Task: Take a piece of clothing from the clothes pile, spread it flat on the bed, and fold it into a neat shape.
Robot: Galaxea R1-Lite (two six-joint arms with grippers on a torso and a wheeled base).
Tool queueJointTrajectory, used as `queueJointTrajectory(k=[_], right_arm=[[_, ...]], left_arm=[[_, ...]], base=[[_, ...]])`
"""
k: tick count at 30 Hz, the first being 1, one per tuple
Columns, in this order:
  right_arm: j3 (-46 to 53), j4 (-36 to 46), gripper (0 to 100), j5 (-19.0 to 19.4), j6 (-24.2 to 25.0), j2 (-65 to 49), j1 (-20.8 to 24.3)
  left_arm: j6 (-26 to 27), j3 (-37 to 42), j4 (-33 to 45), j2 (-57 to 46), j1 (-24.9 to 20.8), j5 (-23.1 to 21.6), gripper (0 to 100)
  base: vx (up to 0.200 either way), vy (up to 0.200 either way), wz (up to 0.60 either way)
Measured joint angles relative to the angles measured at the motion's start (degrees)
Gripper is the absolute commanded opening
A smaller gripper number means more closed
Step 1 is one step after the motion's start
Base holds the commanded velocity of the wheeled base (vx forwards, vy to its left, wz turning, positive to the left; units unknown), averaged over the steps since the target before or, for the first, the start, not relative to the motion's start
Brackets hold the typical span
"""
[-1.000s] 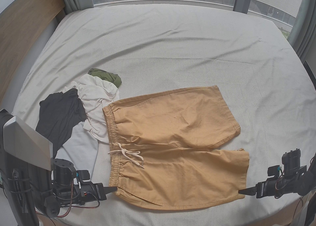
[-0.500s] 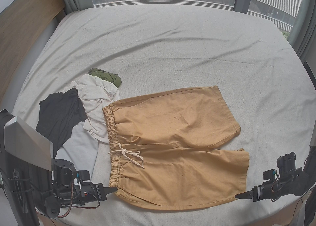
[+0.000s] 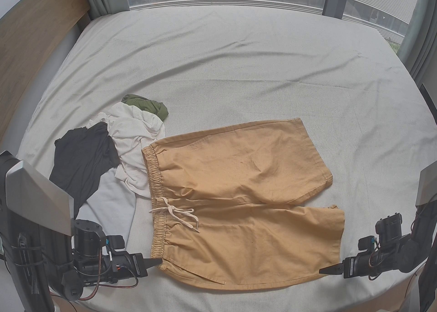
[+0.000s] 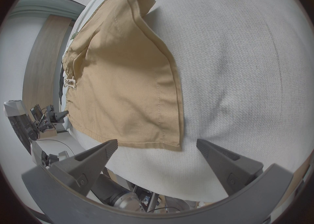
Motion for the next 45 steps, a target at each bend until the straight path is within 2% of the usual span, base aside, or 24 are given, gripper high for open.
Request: queueJointTrajectory(k=[5, 16, 26, 35, 40, 45], right_arm=[[-0.02, -2.04, 0, -0.02, 2.68, 0.60, 1.79], [0.00, -1.32, 0, -0.05, 2.80, 0.38, 1.54], [0.00, 6.16, 0, -0.05, 2.24, -4.17, 1.71], [0.00, 12.91, 0, -0.05, -0.93, -8.19, 2.17], [0.00, 15.90, 0, -0.05, -2.60, -8.91, 2.17], [0.00, 16.23, 0, -0.05, -2.89, -9.79, 2.23]], left_arm=[[0.00, 0.00, 0.00, -0.02, 0.00, 0.02, 0], [0.00, 0.00, -0.02, -0.06, -0.02, 0.07, 0], [0.13, 0.00, 0.00, -0.33, 0.05, -0.11, 0], [4.82, -0.02, 6.31, -0.34, 0.49, -0.99, 0], [9.03, -0.02, 10.37, -0.48, 1.35, -2.68, 0], [10.40, 0.02, 11.25, -0.94, 2.78, -5.62, 0]], base=[[0.000, 0.000, 0.00], [0.000, 0.000, 0.00], [0.000, 0.000, 0.00], [0.000, 0.000, 0.00], [0.000, 0.000, 0.00], [0.000, 0.000, 0.00]])
